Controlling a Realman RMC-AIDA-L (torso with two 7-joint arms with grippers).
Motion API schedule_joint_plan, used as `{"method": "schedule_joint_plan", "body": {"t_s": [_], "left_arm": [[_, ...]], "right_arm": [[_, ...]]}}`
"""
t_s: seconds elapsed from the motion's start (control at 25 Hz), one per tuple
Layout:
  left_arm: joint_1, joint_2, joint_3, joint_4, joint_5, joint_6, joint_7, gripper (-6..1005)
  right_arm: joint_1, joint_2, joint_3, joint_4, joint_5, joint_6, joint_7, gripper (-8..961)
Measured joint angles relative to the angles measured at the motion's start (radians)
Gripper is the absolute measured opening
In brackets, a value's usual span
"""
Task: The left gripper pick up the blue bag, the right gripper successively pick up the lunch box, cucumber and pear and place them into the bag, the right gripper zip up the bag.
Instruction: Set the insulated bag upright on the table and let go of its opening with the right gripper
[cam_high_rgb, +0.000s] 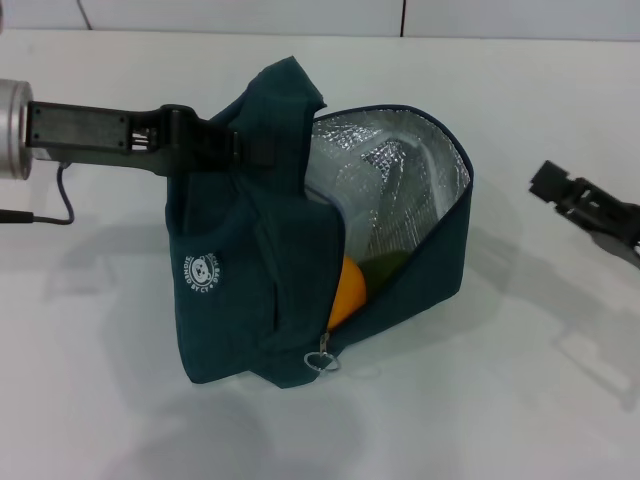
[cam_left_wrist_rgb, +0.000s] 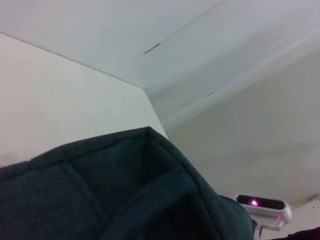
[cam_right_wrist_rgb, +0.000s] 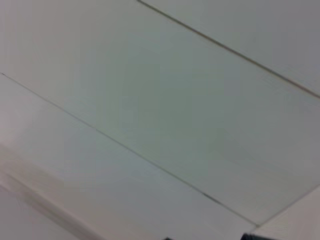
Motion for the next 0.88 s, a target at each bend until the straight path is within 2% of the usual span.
{"method": "schedule_joint_plan", "body": {"t_s": [0.36, 0.64, 0.88], "left_arm": [[-0.002, -0.002, 0.002, 0.000, 0.003, -0.001, 0.002, 38], [-0.002, -0.001, 0.003, 0.000, 0.003, -0.002, 0.003, 38], [-0.003, -0.001, 0.003, 0.000, 0.003, -0.001, 0.003, 38]], "right_arm": [[0.095, 0.023, -0.030, 0.003, -0.041, 0.103, 0.094, 552], [0.147, 0.026, -0.120, -0.006, -0.044, 0.211, 0.163, 550], [0.146, 0.022, -0.145, -0.008, -0.043, 0.208, 0.144, 510]]}}
